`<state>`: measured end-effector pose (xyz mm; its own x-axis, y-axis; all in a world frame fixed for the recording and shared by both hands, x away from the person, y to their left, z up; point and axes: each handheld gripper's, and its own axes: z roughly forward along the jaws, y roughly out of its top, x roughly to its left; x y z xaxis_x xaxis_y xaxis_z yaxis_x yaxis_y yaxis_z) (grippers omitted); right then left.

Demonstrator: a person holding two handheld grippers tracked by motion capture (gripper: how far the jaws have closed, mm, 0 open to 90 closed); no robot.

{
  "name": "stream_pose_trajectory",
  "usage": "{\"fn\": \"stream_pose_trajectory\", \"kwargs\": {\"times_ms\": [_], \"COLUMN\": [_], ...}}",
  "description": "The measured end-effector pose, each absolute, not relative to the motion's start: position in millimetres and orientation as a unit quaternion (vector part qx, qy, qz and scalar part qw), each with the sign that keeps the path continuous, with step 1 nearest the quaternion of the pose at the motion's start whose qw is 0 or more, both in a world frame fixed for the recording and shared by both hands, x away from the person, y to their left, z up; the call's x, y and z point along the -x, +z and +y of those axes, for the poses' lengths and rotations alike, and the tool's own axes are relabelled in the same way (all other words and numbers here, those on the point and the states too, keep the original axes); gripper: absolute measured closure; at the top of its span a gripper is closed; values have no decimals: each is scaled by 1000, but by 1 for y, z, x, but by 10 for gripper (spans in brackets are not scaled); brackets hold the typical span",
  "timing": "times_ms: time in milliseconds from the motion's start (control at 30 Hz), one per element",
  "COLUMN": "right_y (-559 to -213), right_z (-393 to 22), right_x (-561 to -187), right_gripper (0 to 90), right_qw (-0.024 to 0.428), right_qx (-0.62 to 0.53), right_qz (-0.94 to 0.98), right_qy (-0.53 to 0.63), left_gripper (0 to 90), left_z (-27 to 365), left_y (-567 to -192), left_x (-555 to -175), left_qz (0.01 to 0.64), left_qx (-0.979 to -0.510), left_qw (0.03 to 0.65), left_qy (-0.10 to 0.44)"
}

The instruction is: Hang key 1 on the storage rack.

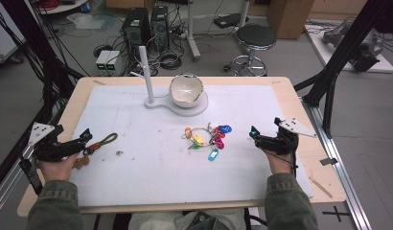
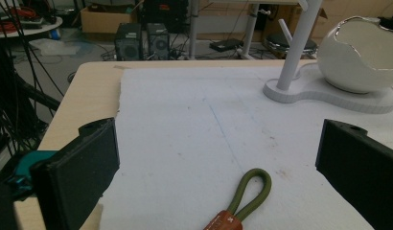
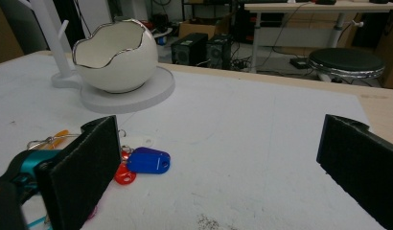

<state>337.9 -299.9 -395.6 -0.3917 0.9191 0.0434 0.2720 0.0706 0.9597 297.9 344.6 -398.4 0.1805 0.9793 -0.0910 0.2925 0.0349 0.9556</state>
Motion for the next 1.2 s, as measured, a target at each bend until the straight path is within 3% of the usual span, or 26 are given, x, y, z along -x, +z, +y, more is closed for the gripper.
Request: {"fn": "stream_pose_trajectory", "kwargs": {"times_ms": [700, 1200], "right_y": [-396, -397], "right_z": [-301, -301], "right_x": [-338, -339], "right_gripper": [5, 5], "right_qw": [314, 308], "right_qx": [-459, -460], "right_qz": [661, 664], "right_qy": [504, 503], "left_gripper": [17, 17], "left_z": [347, 346], "left_y": [-397, -401], "left_x": [-296, -301], "left_qz": [538, 539], "left_qx": [-593, -622], "left_qw": [488, 471], "left_qy": [348, 319]}}
